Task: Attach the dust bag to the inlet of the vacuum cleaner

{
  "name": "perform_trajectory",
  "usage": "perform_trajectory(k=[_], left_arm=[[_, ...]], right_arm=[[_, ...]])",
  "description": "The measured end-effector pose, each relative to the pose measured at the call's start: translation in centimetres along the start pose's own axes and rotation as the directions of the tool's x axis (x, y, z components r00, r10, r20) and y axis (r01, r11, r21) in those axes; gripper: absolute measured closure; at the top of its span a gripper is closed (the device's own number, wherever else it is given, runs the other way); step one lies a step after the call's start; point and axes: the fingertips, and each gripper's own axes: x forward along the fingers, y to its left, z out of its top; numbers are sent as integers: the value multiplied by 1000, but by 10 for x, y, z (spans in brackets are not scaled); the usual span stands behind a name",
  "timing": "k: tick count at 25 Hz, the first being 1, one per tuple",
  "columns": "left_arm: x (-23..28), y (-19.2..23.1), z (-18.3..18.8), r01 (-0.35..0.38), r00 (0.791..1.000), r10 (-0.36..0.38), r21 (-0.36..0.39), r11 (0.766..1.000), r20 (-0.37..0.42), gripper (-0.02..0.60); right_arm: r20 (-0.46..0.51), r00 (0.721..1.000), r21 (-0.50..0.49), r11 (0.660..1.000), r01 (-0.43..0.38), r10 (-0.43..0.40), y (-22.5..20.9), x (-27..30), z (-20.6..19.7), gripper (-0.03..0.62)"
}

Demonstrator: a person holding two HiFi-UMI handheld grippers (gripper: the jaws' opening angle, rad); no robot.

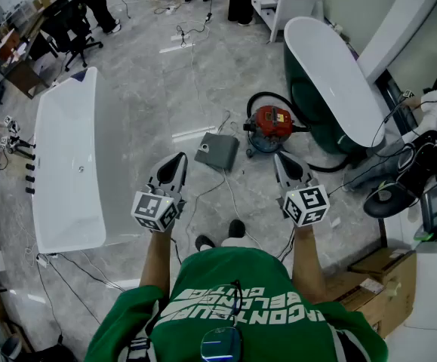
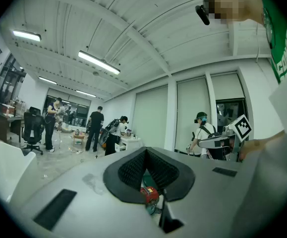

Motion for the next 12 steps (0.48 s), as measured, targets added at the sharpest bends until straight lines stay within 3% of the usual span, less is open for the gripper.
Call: perform_trajectory(k=[12], left_arm=[[21, -24, -31, -9, 999, 8, -24, 1000, -52, 580]], right_arm=[[-50, 999, 13, 1000, -21, 21, -25, -1, -29, 588]])
